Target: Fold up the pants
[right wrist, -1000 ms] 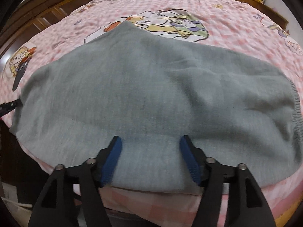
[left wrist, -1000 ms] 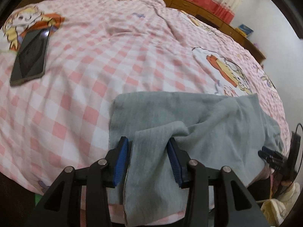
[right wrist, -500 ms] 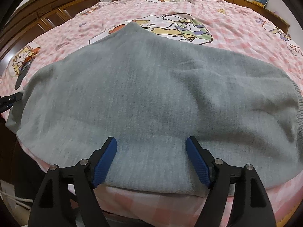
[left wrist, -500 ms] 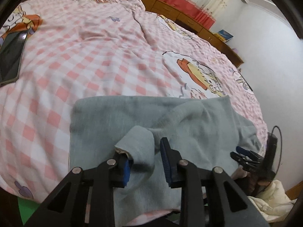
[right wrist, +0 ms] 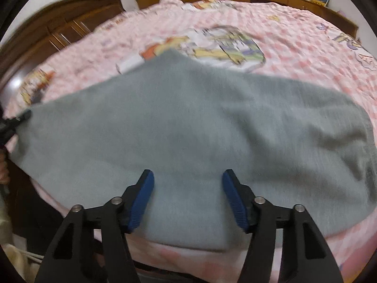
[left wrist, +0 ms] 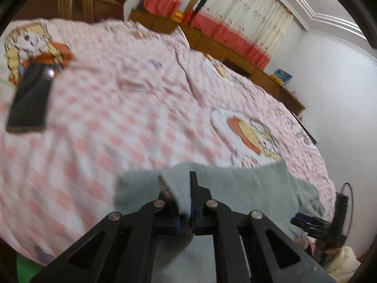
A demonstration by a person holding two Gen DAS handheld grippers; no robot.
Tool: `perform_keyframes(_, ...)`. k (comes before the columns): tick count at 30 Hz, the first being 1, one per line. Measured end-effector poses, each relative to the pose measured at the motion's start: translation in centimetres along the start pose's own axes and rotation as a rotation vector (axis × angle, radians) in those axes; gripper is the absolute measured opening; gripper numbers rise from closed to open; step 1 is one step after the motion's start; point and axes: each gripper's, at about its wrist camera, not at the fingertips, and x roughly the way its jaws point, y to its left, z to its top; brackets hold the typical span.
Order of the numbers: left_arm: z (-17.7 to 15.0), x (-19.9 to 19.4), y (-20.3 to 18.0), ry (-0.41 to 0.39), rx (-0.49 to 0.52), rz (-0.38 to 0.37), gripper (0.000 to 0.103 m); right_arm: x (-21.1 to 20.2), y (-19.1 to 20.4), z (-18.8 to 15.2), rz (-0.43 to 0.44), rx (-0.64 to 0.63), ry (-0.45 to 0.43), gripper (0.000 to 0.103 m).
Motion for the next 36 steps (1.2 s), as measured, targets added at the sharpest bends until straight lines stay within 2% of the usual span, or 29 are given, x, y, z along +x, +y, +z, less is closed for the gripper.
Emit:
perform_keyframes(4, 0.0, 2.1, 1.3, 0.074, -0.026, 0.025, 0.005, 0.7, 1.4, 2.9, -0.029, -0.089, -0.032, 0.062)
perform_keyframes(7, -0.6, 3.8, 1.8, 0.100, -0.020, 0.072, 0.005, 1.9, 1.9, 6.1, -0.030, -0.129, -0.058, 0.062)
perform_keyframes(10, -1.1, 4.5, 2.3, 0.099, -0.059, 0.072, 0.005, 3.7, 1.5, 9.4, -0.035, -0.130, -0.062, 0.062)
perform_keyframes(13, -1.3, 4.4, 2.5, 0.098, -0.069, 0.071, 0.005, 5.3, 1.0, 11.6, 0.019, -0.124, -0.043, 0.062)
perform_keyframes(16, -1.3, 4.2, 2.3, 0.099, -0.056, 0.078, 0.005, 7.5, 1.0, 12.6, 0.058, -0.148, 0.039, 0.061)
perform_keyframes(17, -1.2, 4.1, 2.2, 0.097, -0.051, 0.079, 0.005, 8.0, 1.0, 12.6, 0.092, -0.152, 0.063, 0.042)
perform_keyframes(18, -1.2, 4.0, 2.1, 0.092, -0.045, 0.082, 0.005, 8.1, 1.1, 12.5, 0.109, -0.152, 0.066, 0.011)
perform_keyframes(19, -1.2, 3.8, 2.0, 0.083, -0.044, 0.084, 0.005, 7.7, 1.2, 12.4, 0.100, -0.154, 0.039, 0.009)
perform_keyframes(21, -1.1, 3.3, 1.6, 0.053, -0.036, 0.082, 0.005, 6.5, 1.1, 12.4, 0.089, -0.154, -0.039, 0.009)
perform_keyframes(23, -0.8, 3.5, 1.1, 0.043, 0.006, 0.123, 0.005, 6.6, 0.6, 12.9, 0.079, -0.127, -0.068, 0.009)
perform_keyframes(26, -0.7, 5.4, 1.3, 0.082, 0.024, 0.163, 0.005, 8.8, 0.4, 13.2, 0.056, -0.113, -0.027, 0.008)
perform_keyframes(30, -0.9, 6.3, 2.1, 0.072, 0.015, 0.159, 0.006, 11.2, 0.3, 12.6, 0.021, -0.112, 0.000, 0.008)
perform_keyframes(36, -0.3, 5.3, 2.7, 0.081, -0.016, 0.167, 0.014, 10.6, 0.0, 12.9, 0.015, -0.074, 0.007, 0.009)
